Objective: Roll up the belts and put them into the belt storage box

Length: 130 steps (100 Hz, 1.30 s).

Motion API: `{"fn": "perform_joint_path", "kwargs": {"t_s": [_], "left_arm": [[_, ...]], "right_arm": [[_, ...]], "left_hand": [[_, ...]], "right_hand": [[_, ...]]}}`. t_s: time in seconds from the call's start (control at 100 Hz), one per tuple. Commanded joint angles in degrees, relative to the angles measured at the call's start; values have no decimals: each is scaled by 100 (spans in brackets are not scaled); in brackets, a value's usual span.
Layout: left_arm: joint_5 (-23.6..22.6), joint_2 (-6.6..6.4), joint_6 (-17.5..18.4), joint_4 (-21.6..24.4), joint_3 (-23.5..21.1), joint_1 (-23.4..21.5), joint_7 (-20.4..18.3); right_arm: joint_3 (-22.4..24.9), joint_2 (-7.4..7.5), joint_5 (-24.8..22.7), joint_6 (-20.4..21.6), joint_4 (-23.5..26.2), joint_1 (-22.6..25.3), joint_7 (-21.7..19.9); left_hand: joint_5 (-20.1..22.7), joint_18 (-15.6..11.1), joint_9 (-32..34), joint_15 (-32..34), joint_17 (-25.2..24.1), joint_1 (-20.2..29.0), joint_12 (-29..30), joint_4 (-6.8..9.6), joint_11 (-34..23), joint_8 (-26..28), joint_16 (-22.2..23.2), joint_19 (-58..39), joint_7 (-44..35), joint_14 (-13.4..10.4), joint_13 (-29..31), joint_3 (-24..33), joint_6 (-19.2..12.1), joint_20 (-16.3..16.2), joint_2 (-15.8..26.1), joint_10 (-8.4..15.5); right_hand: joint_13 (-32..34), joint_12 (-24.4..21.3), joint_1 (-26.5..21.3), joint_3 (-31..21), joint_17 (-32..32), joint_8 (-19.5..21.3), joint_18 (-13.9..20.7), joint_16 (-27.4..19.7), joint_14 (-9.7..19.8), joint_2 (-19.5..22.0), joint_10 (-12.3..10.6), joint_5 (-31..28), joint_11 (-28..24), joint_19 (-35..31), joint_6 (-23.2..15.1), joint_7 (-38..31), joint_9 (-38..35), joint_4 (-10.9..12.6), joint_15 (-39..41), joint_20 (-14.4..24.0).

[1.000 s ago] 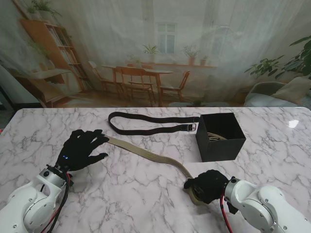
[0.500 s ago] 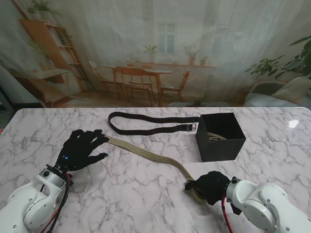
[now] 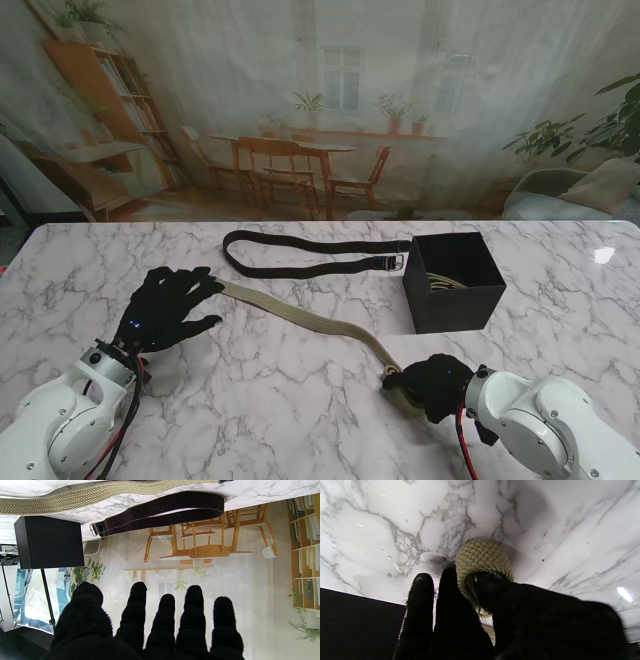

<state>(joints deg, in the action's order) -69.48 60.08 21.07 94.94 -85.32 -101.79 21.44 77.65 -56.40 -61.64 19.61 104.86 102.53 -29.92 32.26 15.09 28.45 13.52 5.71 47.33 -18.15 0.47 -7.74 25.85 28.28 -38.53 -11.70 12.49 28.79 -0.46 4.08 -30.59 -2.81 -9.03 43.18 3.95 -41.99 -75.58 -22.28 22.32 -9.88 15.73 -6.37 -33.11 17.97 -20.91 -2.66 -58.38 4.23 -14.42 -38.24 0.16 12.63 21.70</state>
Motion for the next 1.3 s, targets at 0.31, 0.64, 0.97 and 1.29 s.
{"fn": "perform_joint_path", "kwargs": {"t_s": [0.31,0.64,0.97,1.29], "left_arm": [[-3,10,-9,-4,5,-8,-64],[14,13,-14,6,1,-11,-83],[8,14,-11,16,-16,-24,-68],[1,12,-3,12,-21,-29,-64]], "right_arm": [[-13,-21,-136,-195,98,86,173],[28,18,228,-347,235,66,-317],[-50,15,-313,-306,218,23,-310],[-143,-19,-753,-312,-41,-7,236]], "left_hand": [[-222,103,-243,116,-116,21,20,-105,89,-19,50,-48,86,20,-154,-124,137,-25,322,-77],[-221,97,-236,115,-114,28,18,-103,83,-19,50,-46,85,23,-155,-121,138,-23,323,-77],[-217,98,-236,118,-111,33,18,-103,82,-19,52,-48,81,29,-152,-122,137,-22,322,-78],[-219,104,-237,119,-116,31,18,-103,81,-20,52,-50,81,21,-154,-123,139,-20,319,-79]], "right_hand": [[339,-51,404,2181,-189,207,-428,203,-209,1636,-306,-548,207,-276,767,-179,-227,-280,130,407],[-260,-145,528,-1046,-194,114,-88,-601,-60,-403,-110,80,324,326,1099,16,589,364,-420,-817],[4,-42,-1161,-942,-483,627,563,-548,554,-222,-1107,472,185,169,306,-251,621,-368,-169,-875],[933,740,3,1352,-1156,732,701,23,708,170,-1725,-102,-1347,-505,-530,-1545,289,-490,158,-529]]}}
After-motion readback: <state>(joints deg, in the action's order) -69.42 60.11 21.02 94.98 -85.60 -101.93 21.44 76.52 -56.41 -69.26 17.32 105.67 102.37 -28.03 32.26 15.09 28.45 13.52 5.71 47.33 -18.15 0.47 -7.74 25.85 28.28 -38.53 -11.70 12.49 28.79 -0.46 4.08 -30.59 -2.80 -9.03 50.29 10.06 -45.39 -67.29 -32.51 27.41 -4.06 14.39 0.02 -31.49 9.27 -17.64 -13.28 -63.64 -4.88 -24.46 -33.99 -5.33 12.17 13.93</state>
